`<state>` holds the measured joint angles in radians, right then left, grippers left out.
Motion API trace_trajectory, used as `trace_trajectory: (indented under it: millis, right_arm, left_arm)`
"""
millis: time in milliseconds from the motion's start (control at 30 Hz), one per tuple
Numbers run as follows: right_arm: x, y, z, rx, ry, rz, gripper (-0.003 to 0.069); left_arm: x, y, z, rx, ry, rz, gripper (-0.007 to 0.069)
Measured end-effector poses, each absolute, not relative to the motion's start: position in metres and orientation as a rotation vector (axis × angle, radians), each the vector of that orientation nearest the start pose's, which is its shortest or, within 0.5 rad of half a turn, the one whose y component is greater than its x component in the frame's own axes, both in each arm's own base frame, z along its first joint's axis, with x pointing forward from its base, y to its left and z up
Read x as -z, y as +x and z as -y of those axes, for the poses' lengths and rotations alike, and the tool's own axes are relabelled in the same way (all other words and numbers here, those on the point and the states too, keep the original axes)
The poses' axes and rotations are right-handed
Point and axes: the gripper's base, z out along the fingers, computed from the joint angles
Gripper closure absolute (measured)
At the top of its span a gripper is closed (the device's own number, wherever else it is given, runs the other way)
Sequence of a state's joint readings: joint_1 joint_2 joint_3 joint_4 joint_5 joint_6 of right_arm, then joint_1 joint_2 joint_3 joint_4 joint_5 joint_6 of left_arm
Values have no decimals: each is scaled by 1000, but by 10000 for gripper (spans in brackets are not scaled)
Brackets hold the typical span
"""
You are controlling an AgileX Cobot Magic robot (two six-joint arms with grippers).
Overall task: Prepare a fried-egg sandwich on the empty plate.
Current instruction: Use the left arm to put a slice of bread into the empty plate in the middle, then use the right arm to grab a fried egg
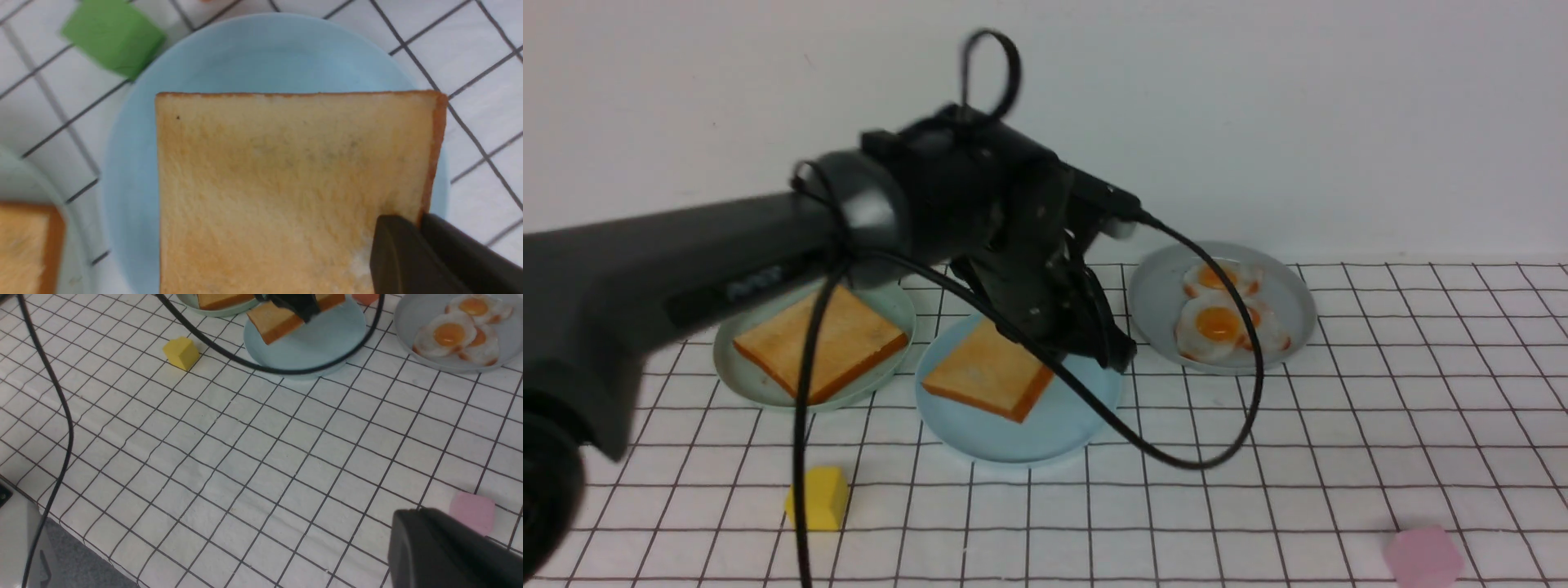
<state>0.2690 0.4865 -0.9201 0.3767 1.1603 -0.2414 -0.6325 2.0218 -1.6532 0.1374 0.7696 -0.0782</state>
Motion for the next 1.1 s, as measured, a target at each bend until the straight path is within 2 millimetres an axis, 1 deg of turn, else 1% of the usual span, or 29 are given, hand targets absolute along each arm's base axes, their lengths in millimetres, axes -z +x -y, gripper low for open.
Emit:
trace_trajectory:
  millis: [67,100,133,167,200,233,300,367,433,467,500,533,567,633,667,700,733,767,800,833,867,900,933,1000,1033,1067,1100]
  right_arm:
    - [-384,35,-42,-480,-576,-2105,631]
    - [-383,35,-42,-480,-578,-2108,631]
    - [-383,35,-42,-480,-578,-2108,631]
    - [-383,35,-42,-480,-578,-2108,629]
    - [-383,35,-42,-480,-578,-2108,629]
    - [-383,35,-42,-480,-578,-2108,629]
    - [-383,35,-42,-480,-578,-2108,627]
    - [-383,35,-42,-482,-575,-2110,627]
    - [-383,37,-42,-490,-561,-2120,625]
    - [-383,41,-43,-502,-542,-2141,624]
    - [-382,43,-44,-503,-540,-2149,624]
    - [-380,53,-46,-513,-522,-2188,622]
    - [-379,60,-48,-515,-517,-2208,622]
    - [-374,85,-55,-520,-498,-2271,618]
    - [-373,88,-55,-520,-493,-2271,618]
    - [-370,102,-59,-518,-479,-2292,615]
    - [-363,126,-64,-512,-450,-2314,612]
    - [-363,129,-65,-510,-448,-2316,610]
    - [-357,145,-68,-504,-434,-2334,610]
    - [-350,164,-72,-492,-406,-2338,606]
    - [-342,183,-75,-481,-384,-2361,601]
    - [-339,189,-76,-478,-374,-2371,600]
    - [-328,210,-78,-466,-349,-2412,593]
    - [-315,243,-80,-450,-307,-2465,575]
    - [-314,246,-80,-449,-305,-2472,572]
    - [-301,268,-81,-441,-280,-2524,554]
    - [-296,282,-81,-440,-263,-2545,535]
  left_arm:
    - [-227,370,261,89,811,-2484,590]
    - [-219,373,262,83,819,-2485,555]
    - [-217,374,263,78,823,-2484,531]
    - [-212,375,263,68,830,-2488,481]
    - [-211,375,263,66,832,-2489,473]
    - [-210,376,263,63,829,-2493,391]
    - [-210,376,263,64,826,-2494,335]
    - [-211,375,262,71,819,-2500,248]
    - [-216,372,262,90,804,-2526,189]
    - [-223,369,261,99,793,-2550,162]
    - [-224,368,260,101,792,-2556,162]
    - [-242,363,258,120,772,-2579,160]
    - [-253,361,258,136,758,-2588,169]
    - [-302,346,251,211,706,-2571,232]
    - [-308,345,251,227,698,-2565,250]
    - [-333,335,246,267,680,-2546,299]
    - [-370,315,234,327,662,-2502,379]
    - [-378,310,230,335,660,-2491,403]
    - [-390,301,225,357,655,-2473,440]
    - [-415,281,212,384,655,-2432,540]
    - [-429,266,201,401,650,-2400,596]
    - [-436,258,195,408,647,-2382,613]
    - [-449,237,181,423,640,-2345,638]
    - [-452,207,159,450,634,-2320,638]
    - [-455,204,157,454,631,-2304,638]
    - [-452,185,145,477,627,-2277,638]
    - [-443,170,135,491,620,-2261,638]
